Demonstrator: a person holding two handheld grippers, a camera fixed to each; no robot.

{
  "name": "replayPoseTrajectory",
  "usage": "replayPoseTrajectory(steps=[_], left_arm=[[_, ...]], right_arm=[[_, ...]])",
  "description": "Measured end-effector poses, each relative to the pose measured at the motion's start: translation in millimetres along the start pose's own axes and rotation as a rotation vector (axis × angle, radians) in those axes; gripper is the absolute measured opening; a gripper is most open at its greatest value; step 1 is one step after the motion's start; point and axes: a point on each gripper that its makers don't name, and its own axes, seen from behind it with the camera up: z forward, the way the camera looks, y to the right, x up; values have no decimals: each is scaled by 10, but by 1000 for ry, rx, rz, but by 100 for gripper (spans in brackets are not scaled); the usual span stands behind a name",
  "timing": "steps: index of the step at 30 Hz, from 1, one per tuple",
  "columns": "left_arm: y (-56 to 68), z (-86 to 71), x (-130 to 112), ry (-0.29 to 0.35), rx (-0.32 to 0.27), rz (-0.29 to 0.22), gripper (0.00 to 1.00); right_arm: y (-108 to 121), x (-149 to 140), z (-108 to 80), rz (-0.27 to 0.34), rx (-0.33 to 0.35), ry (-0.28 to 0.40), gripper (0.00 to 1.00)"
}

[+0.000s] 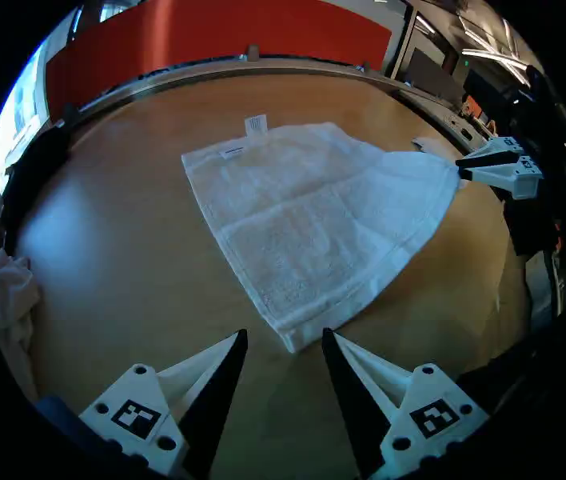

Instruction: Fold towel

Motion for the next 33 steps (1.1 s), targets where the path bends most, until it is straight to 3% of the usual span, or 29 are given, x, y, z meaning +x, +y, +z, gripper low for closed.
replayPoseTrajectory(steps=[13,15,25,33], left_arm=[[54,177,-116,-19,27,65,67],[47,185,-106,-15,34,74,62],[-73,202,-103,-8,93,95,22],[-77,201,-102,-6,97,89,12]], right_arm=[[15,-37,21,5,-3,-4,13],[20,-39,19,6,-3,-4,13],[9,-30,23,9,0,-2,13],[-17,-26,32,5,3,-1,13]])
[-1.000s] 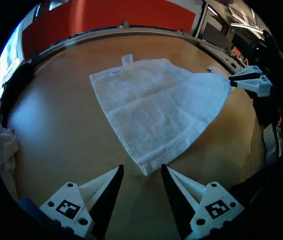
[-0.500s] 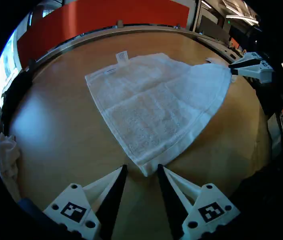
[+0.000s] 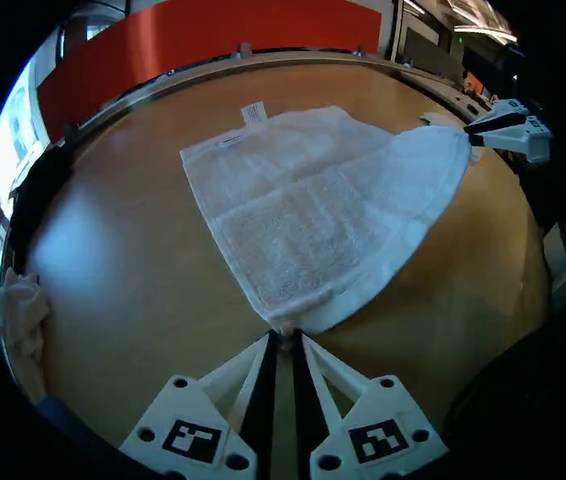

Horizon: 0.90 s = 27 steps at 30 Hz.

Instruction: Fold towel

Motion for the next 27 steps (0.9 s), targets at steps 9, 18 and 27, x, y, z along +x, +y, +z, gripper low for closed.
replayPoseTrajectory(steps=[9,18,27], left_arm=[[-6,-26,-3,-16,-18,-56,6],[-16,-51,-8,-26,-18,-61,3],[-87,-254,190,5,-26,-122,3]], right_arm=[[-18,-3,-7,-1,1,2,13],[-35,2,-17,-3,4,4,13],[-15,34,-44,-4,4,12,13]])
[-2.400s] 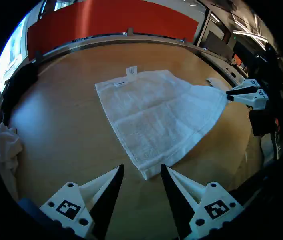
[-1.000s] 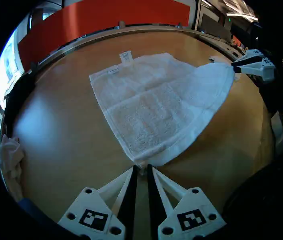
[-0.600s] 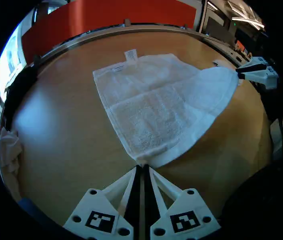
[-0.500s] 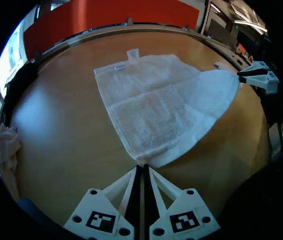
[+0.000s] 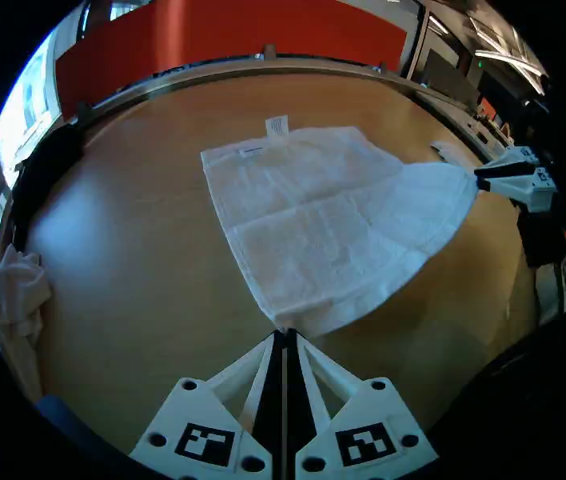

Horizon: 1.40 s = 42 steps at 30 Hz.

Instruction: Fold towel

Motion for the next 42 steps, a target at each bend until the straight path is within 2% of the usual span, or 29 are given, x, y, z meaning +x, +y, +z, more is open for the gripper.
replayPoseTrajectory(steps=[8,17,27,35,42], left_arm=[[-44,-239,265,40,-15,-39,2],[27,-406,489,80,-64,-96,2],[82,-475,576,92,-87,-92,2],[104,-573,620,102,-101,-111,2],[141,-699,615,97,-116,-130,2]], right_arm=[[46,46,-60,-1,-6,10,13],[75,94,-150,10,-15,22,13],[97,151,-253,18,-19,33,12],[89,201,-343,21,-13,36,12],[81,309,-501,27,-6,50,12]])
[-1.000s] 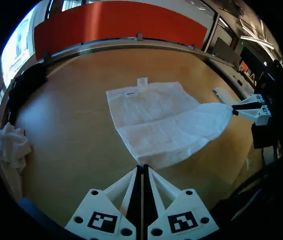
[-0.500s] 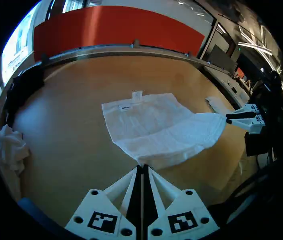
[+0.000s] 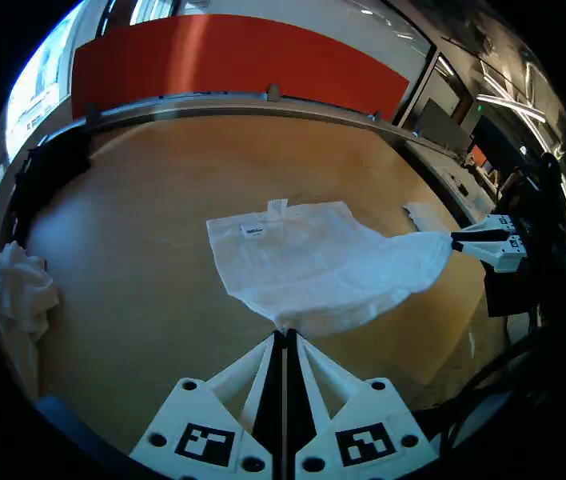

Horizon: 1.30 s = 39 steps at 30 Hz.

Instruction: Fold towel

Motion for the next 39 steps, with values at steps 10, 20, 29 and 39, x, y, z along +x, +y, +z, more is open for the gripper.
replayPoseTrajectory(steps=[10,20,29,39], left_arm=[[82,-67,-9,-7,-22,-26,2],[-21,109,185,0,-13,-53,2],[-259,486,350,-30,-1,-122,2],[-532,1010,418,-87,22,-124,2]], right_arm=[[21,32,-106,-2,-2,-5,12],[235,135,117,-26,-19,-9,12],[579,101,567,-41,-32,-70,12],[874,-8,1045,-19,-35,-133,12]])
